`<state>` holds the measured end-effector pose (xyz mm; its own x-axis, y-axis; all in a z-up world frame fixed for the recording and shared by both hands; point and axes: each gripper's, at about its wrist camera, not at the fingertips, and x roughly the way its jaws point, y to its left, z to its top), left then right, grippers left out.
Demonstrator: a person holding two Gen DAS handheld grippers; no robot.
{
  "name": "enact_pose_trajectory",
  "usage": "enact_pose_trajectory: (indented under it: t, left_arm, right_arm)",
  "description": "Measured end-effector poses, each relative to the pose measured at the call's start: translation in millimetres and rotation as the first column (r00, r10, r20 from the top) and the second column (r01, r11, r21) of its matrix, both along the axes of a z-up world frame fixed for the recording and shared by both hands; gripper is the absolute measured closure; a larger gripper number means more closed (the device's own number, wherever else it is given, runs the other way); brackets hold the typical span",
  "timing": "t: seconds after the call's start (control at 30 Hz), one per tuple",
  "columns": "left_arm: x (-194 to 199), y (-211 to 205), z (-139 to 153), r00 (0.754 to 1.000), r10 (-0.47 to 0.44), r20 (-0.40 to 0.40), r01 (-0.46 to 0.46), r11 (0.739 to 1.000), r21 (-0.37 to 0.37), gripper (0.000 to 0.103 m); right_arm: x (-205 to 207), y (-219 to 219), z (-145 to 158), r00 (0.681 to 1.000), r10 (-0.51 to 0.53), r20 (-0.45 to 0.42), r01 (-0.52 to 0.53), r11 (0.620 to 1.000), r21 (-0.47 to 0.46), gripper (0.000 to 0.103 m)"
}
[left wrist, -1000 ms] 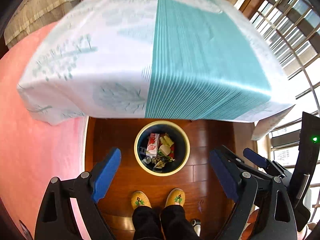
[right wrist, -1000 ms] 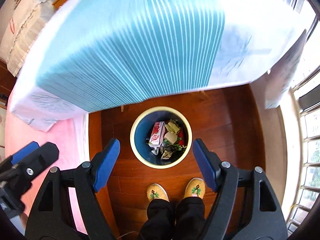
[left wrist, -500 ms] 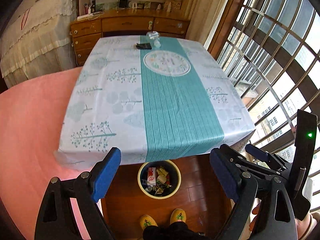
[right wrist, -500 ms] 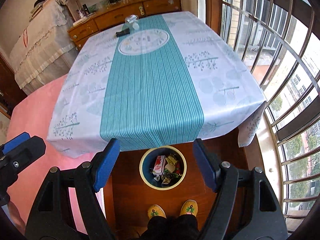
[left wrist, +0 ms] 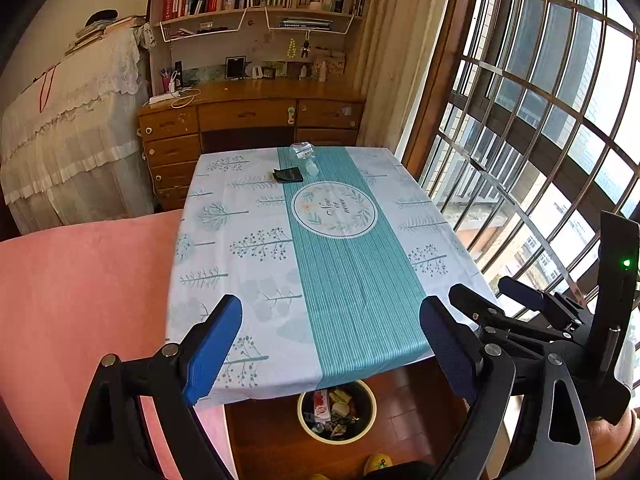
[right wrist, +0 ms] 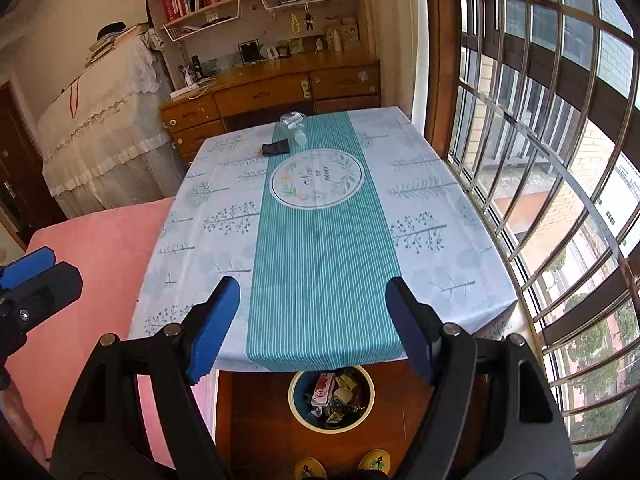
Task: Collect trash
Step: 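Raise both tools back up over the table, then grasp the black TALOPN card with the left tool while the right tool grasps the clear plastic bottle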
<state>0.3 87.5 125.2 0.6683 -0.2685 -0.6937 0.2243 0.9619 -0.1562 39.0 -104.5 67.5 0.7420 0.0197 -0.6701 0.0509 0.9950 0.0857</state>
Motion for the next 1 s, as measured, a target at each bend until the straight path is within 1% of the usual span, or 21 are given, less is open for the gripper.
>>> enact_pose_trajectory:
  t: [0.13,0.27,0.37,0.43,0.53,0.63,0.67,0.7,0.77,0.9,1.0]
  left_arm:
    - [30.0,9.7,12.4,0.999,0.036,-0.004,-0.036,0.999,-0.003,0.011]
    - [68.2,14.5,19.9,0.998,0.065,-0.024,-0.064,0.998,0.010,0.011]
    - [105.5,13.7,20.0,0.995,0.087,-0.045,-0.086,0.996,0.026,0.011]
    - [134.0,10.2,17.1,0.992,0.112,-0.055,-0.110,0.993,0.033,0.011]
    - [185.0,2.7,10.7,0.986,0.148,-0.076,-0.146,0.989,0.031,0.011]
    - [246.2,-7.0,-1.5,0.975,0.185,-0.122,-0.181,0.983,0.040,0.011]
    - [271.6,-10.8,-8.4,0.969,0.193,-0.152,-0.189,0.981,0.042,0.011]
    - [294.7,-16.3,-16.0,0.963,0.203,-0.178,-0.197,0.979,0.048,0.011]
    - [341.7,-24.8,-31.8,0.949,0.227,-0.220,-0.219,0.974,0.062,0.011]
    - [432.5,-43.7,-72.2,0.928,0.265,-0.262,-0.245,0.964,0.107,0.012]
    - [494.0,-54.3,-109.7,0.912,0.278,-0.301,-0.248,0.959,0.136,0.012]
  right_arm:
    - [26.6,7.9,26.1,0.999,0.038,0.031,-0.037,0.999,-0.016,0.030]
    - [70.5,10.0,44.4,0.996,0.074,0.041,-0.073,0.997,-0.029,0.030]
    - [118.6,7.8,54.1,0.994,0.101,0.036,-0.100,0.995,-0.029,0.030]
    - [153.9,6.0,55.2,0.992,0.126,0.027,-0.125,0.992,-0.022,0.030]
    - [222.3,1.1,51.8,0.985,0.174,0.001,-0.174,0.984,-0.027,0.030]
    - [300.5,-7.3,34.1,0.973,0.223,-0.063,-0.225,0.974,-0.028,0.030]
    - [327.9,-10.6,26.0,0.967,0.239,-0.088,-0.241,0.970,-0.020,0.031]
    - [355.7,-14.3,16.3,0.962,0.249,-0.113,-0.252,0.968,-0.013,0.032]
    - [408.5,-22.3,-3.5,0.949,0.271,-0.163,-0.273,0.962,0.013,0.038]
    - [501.4,-31.4,-53.6,0.925,0.303,-0.231,-0.306,0.952,0.023,0.041]
    - [558.8,-29.9,-94.6,0.907,0.325,-0.266,-0.326,0.944,0.040,0.043]
